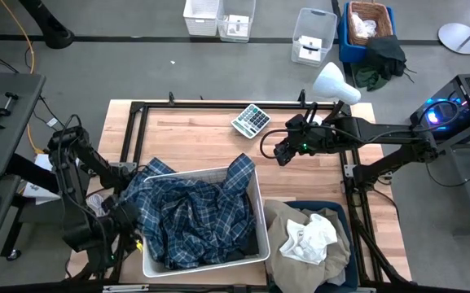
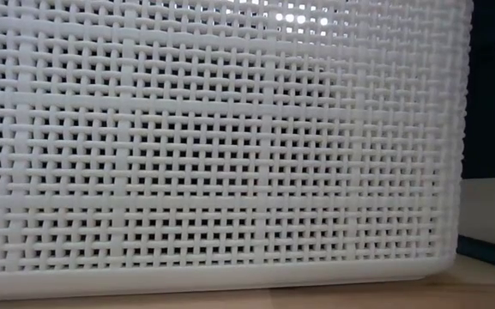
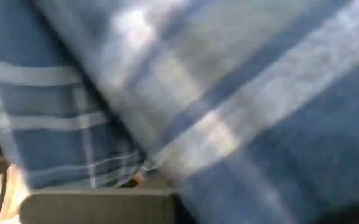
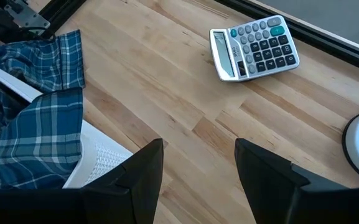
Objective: Sort clothes
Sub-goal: Put the blue patterned shirt into the white bin
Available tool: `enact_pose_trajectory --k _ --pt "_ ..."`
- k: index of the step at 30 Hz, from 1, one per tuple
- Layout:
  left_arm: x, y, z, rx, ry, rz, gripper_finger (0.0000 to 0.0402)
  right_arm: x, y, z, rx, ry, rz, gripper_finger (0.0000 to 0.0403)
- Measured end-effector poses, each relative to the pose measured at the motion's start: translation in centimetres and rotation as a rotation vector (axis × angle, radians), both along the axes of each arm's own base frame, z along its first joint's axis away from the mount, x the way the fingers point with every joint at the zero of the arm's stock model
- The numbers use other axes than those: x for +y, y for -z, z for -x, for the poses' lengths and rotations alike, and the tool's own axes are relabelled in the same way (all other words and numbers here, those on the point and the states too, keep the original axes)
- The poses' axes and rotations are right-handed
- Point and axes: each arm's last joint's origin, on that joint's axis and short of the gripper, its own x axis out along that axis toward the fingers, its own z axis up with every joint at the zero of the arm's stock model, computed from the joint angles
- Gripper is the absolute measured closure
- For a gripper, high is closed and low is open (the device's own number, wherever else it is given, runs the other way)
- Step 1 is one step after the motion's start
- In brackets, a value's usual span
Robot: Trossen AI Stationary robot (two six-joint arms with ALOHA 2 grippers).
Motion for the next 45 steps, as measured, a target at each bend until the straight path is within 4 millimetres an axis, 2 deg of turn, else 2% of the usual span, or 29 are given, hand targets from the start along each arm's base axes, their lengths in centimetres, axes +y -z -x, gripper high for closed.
enact_pose_trajectory --k 3,11,14,19,21,24,27,29,33,36,38,41,43,45 --pt "0.4 -2.1 0.2 0.012 -0.092 0.013 0.0392 0.0 0.0 0.0 -0.001 0.002 -0.001 0.0208" --pt "1.4 -7.2 -0.1 -0.111 -0.231 0.278 0.0401 0.0 0.0 0.0 -0.001 0.003 0.004 0.0208" --pt "2.0 -10.8 -0.3 -0.264 -0.202 0.379 0.0401 0.0 0.0 0.0 -0.001 0.003 0.004 0.0208" --pt "3.5 -17.9 -0.3 -0.571 -0.035 0.477 0.0401 0.0 0.0 0.0 0.001 0.001 0.005 0.0208" --pt "4.8 -20.5 -0.1 -0.725 0.011 0.438 0.0401 0.0 0.0 0.0 0.002 -0.002 0.009 0.0208" --pt "6.4 -23.5 0.1 -0.958 0.037 0.272 0.0401 0.0 0.0 0.0 0.003 -0.005 0.011 0.0208" --pt "7.2 -25.4 -0.3 -1.146 -0.021 0.047 0.0401 0.0 0.0 0.0 0.003 -0.005 0.012 0.0208" --pt "7.4 -26.2 -0.9 -1.184 -0.061 -0.073 0.0401 0.0 0.0 0.0 0.003 -0.003 0.017 0.0208" --pt "7.0 -27.3 -3.4 -1.176 -0.103 -0.161 0.0401 -0.1 0.0 0.0 0.001 -0.002 0.031 0.0208" --pt "6.1 -28.5 -6.0 -1.187 -0.057 -0.195 0.0401 -0.1 -0.1 -0.1 -0.009 0.001 0.040 0.0208" --pt "5.5 -30.1 -7.6 -1.254 0.021 -0.207 0.0401 -0.1 -0.2 -0.2 -0.018 0.004 0.046 0.0208" --pt "4.9 -32.6 -9.1 -1.487 0.186 -0.223 0.0401 -0.1 -0.2 -0.2 -0.019 0.004 0.047 0.0208" --pt "4.5 -33.3 -9.7 -1.604 0.252 -0.267 0.0401 -0.1 -0.2 -0.2 -0.019 0.004 0.047 0.0208" --pt "4.1 -33.1 -10.2 -1.587 0.290 -0.352 0.0401 -0.1 -0.2 -0.2 -0.018 0.003 0.046 0.0208"
